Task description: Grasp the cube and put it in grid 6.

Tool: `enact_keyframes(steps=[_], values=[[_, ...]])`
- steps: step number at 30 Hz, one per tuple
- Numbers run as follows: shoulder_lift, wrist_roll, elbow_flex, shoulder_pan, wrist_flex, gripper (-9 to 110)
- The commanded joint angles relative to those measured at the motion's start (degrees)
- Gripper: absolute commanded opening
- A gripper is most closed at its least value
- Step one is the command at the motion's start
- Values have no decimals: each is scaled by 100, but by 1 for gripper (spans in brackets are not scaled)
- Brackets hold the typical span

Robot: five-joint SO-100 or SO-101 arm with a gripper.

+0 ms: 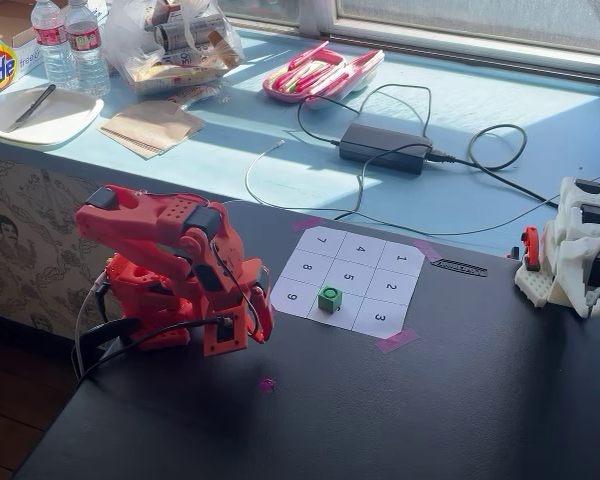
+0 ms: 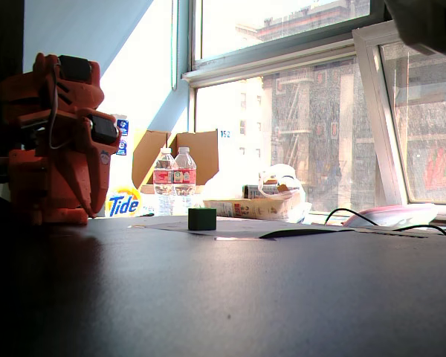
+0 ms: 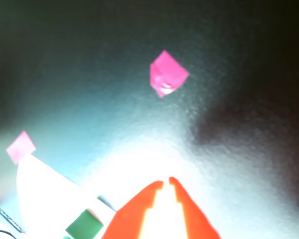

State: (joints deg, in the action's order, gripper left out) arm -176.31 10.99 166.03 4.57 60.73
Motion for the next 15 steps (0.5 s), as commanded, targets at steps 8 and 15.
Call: enact_keyframes(steps=[8,15], values=[[-325,-26,325,-97,-167,1],[-642,-44,492,-141,-97,1]])
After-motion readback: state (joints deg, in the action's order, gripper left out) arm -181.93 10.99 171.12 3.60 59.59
